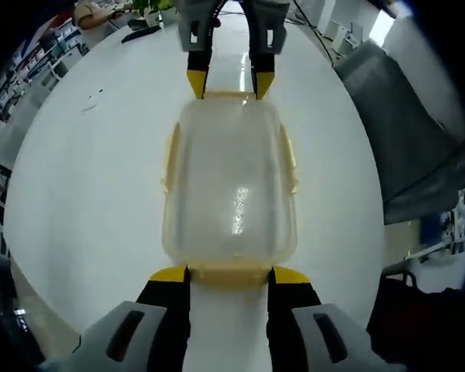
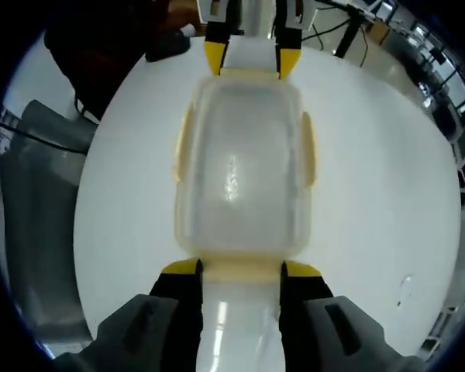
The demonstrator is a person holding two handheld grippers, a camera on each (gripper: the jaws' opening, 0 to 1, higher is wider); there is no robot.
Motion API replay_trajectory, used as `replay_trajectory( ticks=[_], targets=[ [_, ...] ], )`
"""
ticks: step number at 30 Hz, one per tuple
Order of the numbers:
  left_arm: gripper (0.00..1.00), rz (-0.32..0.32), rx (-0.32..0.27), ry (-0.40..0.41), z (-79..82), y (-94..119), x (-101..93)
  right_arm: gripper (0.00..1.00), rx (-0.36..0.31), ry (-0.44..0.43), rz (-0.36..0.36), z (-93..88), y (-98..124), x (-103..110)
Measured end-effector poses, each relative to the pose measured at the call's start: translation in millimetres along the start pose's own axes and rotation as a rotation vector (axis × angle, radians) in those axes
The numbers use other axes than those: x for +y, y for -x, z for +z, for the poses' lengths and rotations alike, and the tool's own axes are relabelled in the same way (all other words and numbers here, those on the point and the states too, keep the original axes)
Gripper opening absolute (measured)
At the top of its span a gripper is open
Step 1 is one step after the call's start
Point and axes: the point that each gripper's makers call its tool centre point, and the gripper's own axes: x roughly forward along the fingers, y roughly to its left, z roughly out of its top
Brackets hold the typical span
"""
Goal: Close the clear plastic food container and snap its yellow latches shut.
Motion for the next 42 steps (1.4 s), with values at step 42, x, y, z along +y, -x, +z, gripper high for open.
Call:
replay_trajectory(
  ticks=[42],
  targets=[
    [0.32,0.066,-0.059,-0.075,144.5,33,-15.5,0.35,-0.014,-0.029,-0.034,-106.7,89,21]
  ],
)
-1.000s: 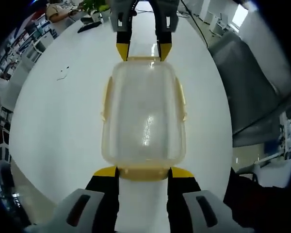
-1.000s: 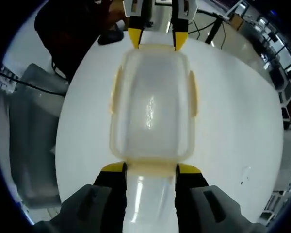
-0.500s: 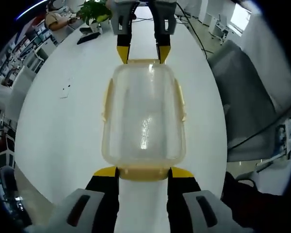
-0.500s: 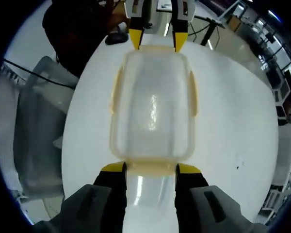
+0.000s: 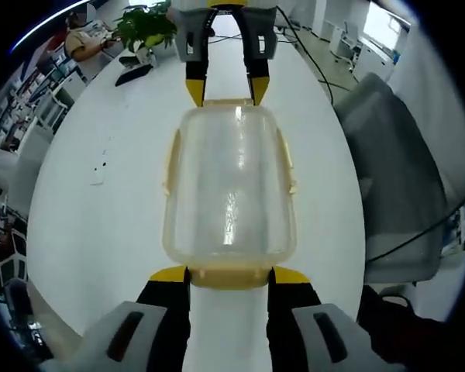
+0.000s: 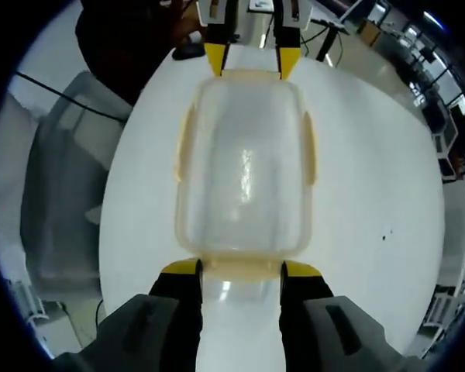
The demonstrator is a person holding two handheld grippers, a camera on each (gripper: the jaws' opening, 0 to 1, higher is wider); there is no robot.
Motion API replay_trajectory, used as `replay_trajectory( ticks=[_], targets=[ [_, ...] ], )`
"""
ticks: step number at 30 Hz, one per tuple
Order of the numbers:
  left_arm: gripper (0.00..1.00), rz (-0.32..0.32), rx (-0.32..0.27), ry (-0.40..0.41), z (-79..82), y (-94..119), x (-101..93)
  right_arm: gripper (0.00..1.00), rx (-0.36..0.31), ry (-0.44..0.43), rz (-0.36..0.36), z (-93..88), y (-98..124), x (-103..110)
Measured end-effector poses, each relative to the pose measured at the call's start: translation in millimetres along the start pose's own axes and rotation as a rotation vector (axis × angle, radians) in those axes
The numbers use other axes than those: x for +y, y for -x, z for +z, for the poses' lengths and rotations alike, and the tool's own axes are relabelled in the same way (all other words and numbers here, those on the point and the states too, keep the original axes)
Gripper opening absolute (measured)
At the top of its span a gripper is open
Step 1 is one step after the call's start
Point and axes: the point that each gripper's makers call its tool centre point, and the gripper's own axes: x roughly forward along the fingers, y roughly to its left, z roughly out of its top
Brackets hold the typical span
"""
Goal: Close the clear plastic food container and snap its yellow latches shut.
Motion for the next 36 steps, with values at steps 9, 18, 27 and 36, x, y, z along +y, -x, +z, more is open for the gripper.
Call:
replay_trajectory(
  ticks=[9,18,27,36],
  targets=[
    [0.32,-0.004,-0.022,-0.027,30.2,-19,3.2,0.35,0.003,-0.033,-0.005,-36.4,4,3],
    [0.32,-0.014,-0.035,-0.049,52.9,-34,3.4,0.35,0.016,-0.056,-0.003,-63.2,4,7],
    [0.32,-0.02,-0.051,-0.056,67.2,-47,2.8,0.35,0.028,-0.067,-0.006,-81.3,4,8],
    [0.32,-0.01,-0.068,-0.064,79.3,-64,6.6,0.35,0.046,-0.071,-0.016,-101.2,-2,7]
  ],
)
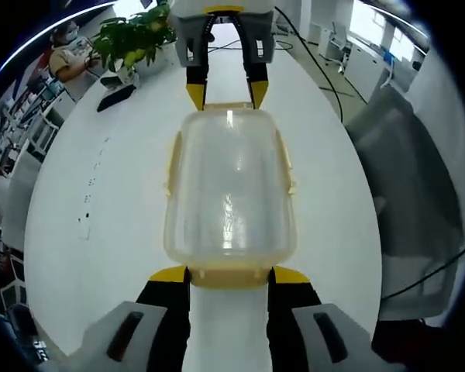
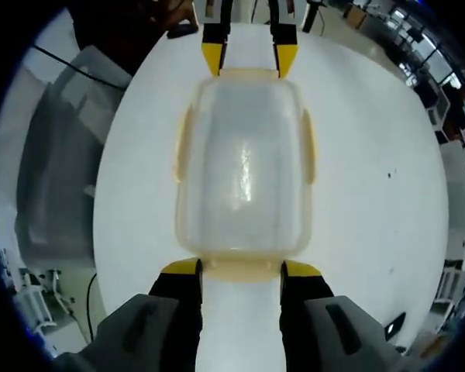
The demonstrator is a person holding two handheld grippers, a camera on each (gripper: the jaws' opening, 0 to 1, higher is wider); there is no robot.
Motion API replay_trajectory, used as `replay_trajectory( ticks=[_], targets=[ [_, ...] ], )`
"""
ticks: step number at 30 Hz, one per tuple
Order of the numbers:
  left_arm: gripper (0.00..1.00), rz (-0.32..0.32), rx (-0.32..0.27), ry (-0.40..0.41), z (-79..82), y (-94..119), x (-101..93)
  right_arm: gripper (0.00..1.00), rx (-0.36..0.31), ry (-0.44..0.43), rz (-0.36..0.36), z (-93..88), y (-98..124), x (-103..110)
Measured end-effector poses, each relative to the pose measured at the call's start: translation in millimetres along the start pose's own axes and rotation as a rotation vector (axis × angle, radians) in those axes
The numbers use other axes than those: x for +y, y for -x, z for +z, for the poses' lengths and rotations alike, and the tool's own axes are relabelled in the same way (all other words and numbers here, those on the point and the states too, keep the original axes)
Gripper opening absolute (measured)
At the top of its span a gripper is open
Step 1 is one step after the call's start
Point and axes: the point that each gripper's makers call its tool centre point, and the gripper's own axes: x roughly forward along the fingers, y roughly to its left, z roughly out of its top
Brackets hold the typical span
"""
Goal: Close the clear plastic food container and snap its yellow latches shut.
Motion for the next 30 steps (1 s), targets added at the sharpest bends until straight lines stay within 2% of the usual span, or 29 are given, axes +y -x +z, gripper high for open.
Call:
replay_trajectory(
  ticks=[6,17,30],
  targets=[
    [0.32,0.004,-0.006,-0.01,3.5,-13,1.3,0.35,0.014,-0.007,0.002,-10.8,-6,2],
    [0.32,0.008,-0.009,-0.009,-1.9,-28,-2.0,0.35,0.025,-0.011,0.014,-13.1,-20,4],
    [0.32,0.023,-0.017,-0.018,-3.6,-27,-0.3,0.35,0.03,-0.01,0.013,-13.5,-22,4]
  ],
)
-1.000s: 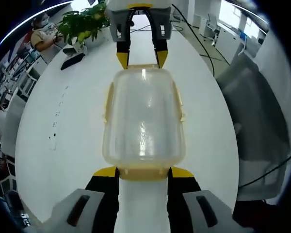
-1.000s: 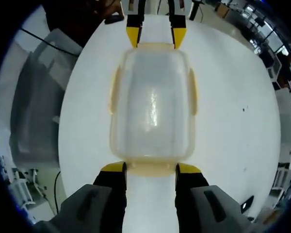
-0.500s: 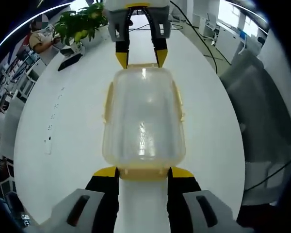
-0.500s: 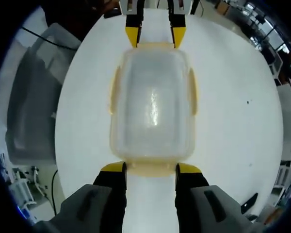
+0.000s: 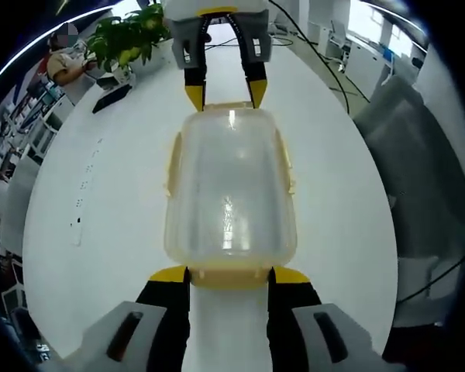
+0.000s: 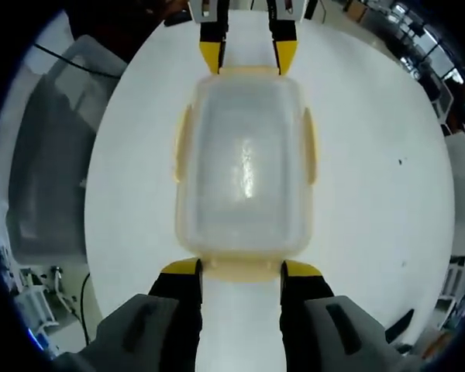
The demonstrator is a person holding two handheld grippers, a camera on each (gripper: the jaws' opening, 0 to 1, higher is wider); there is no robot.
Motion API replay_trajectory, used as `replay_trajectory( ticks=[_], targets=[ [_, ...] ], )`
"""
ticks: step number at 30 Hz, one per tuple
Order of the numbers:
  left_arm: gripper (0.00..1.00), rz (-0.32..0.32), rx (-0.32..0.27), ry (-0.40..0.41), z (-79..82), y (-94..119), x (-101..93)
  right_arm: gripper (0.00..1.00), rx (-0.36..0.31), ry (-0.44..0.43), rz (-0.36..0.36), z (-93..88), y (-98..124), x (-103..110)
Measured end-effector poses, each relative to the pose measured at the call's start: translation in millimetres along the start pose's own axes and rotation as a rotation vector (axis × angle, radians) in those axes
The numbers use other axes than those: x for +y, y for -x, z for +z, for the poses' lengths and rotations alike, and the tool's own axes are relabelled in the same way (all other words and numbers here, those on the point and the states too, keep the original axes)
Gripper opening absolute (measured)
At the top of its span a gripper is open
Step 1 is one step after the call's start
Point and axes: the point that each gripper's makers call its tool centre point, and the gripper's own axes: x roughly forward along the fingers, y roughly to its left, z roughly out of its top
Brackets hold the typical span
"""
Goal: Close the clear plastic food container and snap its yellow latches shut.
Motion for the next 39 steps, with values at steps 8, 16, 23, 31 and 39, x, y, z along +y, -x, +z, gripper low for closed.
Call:
replay_trajectory(
  ticks=[8,16,23,31,39],
  targets=[
    [0.32,0.003,-0.005,-0.003,1.8,2.6,-2.8,0.35,0.0,-0.002,0.002,0.0,0.7,1.7],
    [0.32,0.009,-0.005,-0.005,-3.8,3.8,-4.1,0.36,-0.006,-0.003,0.002,4.9,-1.0,1.5],
    [0.33,0.005,-0.006,-0.007,-5.7,0.7,-5.8,0.36,-0.002,-0.004,0.008,4.7,-2.2,4.4],
    [0.33,0.007,-0.01,-0.007,-4.1,0.1,-6.4,0.36,0.0,-0.005,0.01,3.4,-3.2,4.6],
    [0.33,0.007,-0.009,-0.006,-3.8,0.3,-5.7,0.36,0.001,-0.007,0.017,3.3,-4.6,4.2]
  ],
)
